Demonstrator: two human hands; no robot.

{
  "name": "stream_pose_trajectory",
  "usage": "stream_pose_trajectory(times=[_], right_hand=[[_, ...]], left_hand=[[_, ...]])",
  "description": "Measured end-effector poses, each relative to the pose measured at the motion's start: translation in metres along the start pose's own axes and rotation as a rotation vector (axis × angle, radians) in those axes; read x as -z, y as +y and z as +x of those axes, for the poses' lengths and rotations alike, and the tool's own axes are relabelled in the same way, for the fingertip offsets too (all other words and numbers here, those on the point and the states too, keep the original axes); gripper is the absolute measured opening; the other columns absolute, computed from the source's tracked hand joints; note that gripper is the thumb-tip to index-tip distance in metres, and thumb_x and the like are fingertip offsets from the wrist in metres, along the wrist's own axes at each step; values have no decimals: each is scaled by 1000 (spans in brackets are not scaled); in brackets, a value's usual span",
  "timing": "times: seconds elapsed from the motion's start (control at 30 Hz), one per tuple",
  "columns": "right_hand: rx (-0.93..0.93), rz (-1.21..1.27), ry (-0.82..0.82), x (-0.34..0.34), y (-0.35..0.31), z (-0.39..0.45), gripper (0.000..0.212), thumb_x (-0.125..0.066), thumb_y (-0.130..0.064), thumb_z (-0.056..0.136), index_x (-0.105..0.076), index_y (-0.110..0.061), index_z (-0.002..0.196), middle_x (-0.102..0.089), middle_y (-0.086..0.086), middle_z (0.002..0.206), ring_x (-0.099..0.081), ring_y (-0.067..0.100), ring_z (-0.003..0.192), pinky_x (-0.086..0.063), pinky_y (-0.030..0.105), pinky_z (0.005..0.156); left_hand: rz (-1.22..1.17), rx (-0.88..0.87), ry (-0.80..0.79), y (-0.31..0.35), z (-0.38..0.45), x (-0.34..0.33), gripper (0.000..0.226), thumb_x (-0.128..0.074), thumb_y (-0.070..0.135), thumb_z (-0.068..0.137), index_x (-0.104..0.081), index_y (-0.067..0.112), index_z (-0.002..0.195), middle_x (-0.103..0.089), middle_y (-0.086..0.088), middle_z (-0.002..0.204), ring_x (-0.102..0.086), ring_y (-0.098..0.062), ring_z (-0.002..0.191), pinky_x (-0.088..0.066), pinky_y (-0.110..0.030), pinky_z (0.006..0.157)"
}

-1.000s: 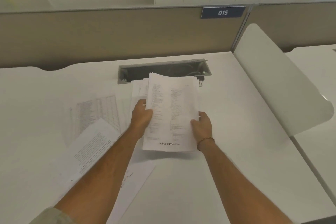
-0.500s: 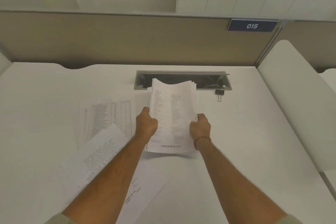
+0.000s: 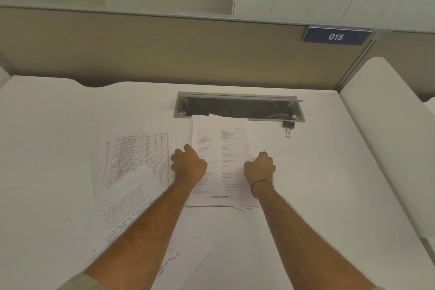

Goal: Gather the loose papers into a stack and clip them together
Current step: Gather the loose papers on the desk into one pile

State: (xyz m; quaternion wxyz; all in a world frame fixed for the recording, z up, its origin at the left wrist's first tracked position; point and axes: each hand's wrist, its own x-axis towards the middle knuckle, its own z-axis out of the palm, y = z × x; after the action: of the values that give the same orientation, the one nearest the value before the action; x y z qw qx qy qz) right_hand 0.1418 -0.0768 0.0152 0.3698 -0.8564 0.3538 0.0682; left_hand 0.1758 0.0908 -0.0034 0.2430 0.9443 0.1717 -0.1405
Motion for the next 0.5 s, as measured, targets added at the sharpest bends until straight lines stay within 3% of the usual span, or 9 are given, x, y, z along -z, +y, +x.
stream_pose_trajectory(times=[0.13,0.27,0.37,0.43,0.5], right_hand=[[31,36,-14,-3,-1,0,49,-52,-1,88,-44,3,136,-53,21,133,-47,39,127,-45,41,97],[25,-16,-10,-2,-2,1,47,-53,-4,88,-45,1,134,-54,21,132,-46,40,126,-43,43,100],[31,-26,-10,-1,1,4,47,-53,-4,88,-46,1,134,-54,21,131,-46,40,126,-45,45,101],[38,-34,-8,-1,2,5,46,-53,-4,87,-46,1,133,-55,21,130,-47,40,124,-47,46,100],[38,-39,-7,-2,3,4,46,-53,-4,87,-47,0,133,-55,20,130,-47,40,125,-47,46,99]], left_hand=[[-162,94,-38,10,5,2,62,-67,27,90,-36,10,141,-43,-17,143,-47,-35,129,-50,-49,102],[-408,210,-113,13,8,6,72,-74,24,80,-39,9,141,-50,-14,138,-60,-34,116,-59,-45,90],[-581,193,-228,9,11,2,50,-72,15,79,-58,5,126,-68,-12,117,-69,-29,96,-62,-39,81],[-556,186,-231,10,8,-1,37,-70,16,79,-64,8,114,-70,-9,112,-68,-28,95,-61,-41,84],[-349,192,-164,15,2,-2,30,-68,25,81,-60,12,106,-60,-6,116,-57,-29,111,-54,-45,94]])
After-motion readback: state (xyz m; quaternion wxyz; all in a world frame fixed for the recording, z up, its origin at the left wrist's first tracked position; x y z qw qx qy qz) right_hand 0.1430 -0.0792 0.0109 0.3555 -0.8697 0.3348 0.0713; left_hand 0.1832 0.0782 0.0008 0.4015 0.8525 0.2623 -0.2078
